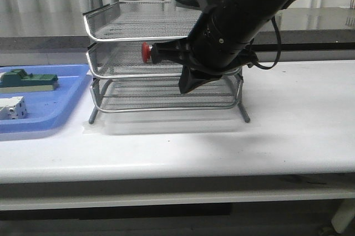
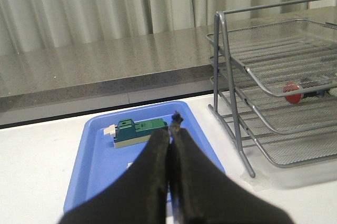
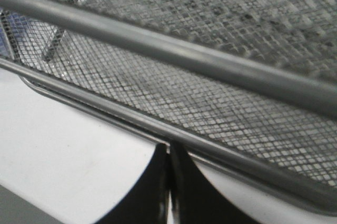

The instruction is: Place button on rack with both arms

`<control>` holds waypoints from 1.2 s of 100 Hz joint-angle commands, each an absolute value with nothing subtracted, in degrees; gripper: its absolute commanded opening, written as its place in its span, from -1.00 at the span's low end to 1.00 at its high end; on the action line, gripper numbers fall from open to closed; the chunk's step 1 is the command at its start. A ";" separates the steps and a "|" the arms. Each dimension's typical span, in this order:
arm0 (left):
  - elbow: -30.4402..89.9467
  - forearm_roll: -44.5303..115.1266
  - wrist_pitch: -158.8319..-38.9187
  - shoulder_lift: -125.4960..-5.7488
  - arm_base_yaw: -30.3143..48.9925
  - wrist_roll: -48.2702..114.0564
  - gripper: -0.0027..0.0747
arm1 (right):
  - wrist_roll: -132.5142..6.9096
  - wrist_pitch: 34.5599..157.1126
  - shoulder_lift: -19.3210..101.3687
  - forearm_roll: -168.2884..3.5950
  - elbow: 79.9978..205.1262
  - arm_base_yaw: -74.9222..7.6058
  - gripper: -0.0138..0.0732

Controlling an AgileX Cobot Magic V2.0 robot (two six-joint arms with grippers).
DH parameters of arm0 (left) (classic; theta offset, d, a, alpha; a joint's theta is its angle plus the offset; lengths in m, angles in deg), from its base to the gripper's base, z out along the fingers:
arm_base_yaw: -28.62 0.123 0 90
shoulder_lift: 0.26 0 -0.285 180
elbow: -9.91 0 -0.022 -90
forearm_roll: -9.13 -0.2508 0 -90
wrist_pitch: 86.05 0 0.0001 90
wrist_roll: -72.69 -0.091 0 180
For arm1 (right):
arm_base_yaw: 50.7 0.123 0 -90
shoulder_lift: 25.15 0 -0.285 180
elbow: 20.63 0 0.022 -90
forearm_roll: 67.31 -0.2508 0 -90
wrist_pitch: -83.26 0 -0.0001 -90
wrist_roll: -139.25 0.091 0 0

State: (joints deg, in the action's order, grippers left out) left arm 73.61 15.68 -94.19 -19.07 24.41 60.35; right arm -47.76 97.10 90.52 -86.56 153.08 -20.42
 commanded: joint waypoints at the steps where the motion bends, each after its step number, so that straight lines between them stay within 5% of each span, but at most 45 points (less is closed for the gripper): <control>1: 72.00 16.33 -89.49 -19.51 24.59 60.93 -0.99 | -48.49 97.33 86.71 -86.21 154.96 -20.92 -0.84; 56: 72.00 16.33 -89.49 -19.51 24.59 60.93 -0.99 | -48.49 103.30 72.76 -81.17 148.29 -21.96 -0.82; 120: 72.00 16.33 -89.49 -19.51 24.59 60.93 -0.99 | -48.49 103.37 42.96 -80.47 129.26 -40.38 -0.82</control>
